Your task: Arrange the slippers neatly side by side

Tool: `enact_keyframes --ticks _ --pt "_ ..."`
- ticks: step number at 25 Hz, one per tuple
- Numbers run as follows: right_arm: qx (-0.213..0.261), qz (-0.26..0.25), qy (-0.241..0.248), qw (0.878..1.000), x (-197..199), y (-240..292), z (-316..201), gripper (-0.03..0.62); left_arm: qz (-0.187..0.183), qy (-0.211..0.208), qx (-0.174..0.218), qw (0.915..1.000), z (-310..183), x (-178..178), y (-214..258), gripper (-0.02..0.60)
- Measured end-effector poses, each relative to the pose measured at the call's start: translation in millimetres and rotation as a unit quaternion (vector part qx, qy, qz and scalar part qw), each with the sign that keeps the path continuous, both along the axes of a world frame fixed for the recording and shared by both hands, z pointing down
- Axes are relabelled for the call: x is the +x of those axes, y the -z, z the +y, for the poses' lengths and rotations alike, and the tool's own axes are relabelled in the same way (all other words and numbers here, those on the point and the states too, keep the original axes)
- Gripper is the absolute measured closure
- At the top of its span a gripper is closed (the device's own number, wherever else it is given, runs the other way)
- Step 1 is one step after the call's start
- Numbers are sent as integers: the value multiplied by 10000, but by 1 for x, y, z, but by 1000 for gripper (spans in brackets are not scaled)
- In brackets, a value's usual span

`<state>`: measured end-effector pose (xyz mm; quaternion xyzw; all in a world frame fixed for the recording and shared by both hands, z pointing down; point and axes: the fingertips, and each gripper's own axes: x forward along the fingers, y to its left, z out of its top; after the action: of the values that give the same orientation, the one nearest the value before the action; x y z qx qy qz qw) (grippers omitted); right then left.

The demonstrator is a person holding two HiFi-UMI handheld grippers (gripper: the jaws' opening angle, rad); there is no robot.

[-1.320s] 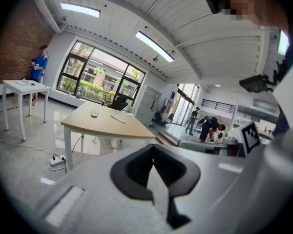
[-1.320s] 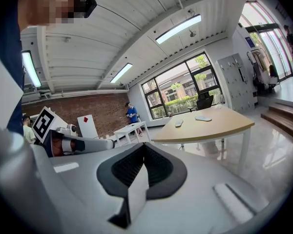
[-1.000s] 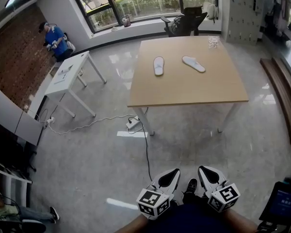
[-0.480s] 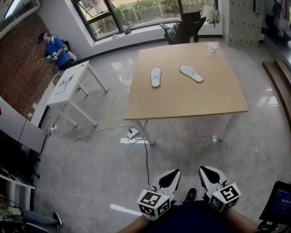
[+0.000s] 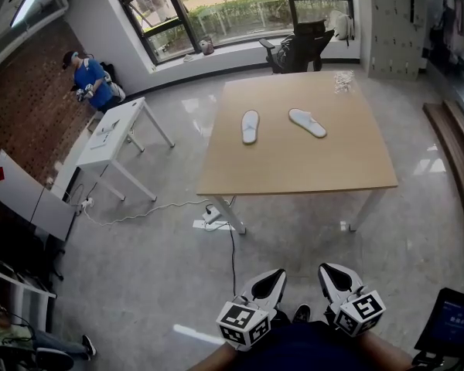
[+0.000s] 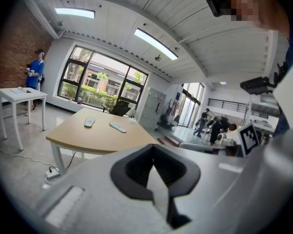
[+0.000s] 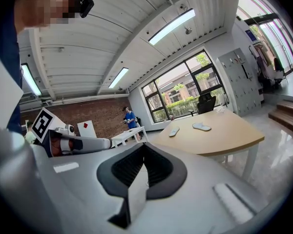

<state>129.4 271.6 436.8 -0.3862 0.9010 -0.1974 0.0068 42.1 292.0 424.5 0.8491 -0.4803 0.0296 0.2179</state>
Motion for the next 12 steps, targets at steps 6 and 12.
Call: enact_keyframes --ticks 6,12 --pt "-49 27 -63 10000 -2 4 -11 582 3 -70 13 10000 -11 -2 3 578" --pt "-119 51 -205 9997 2 4 -56 582 68 -112 -5 9999 -56 -1 -4 578"
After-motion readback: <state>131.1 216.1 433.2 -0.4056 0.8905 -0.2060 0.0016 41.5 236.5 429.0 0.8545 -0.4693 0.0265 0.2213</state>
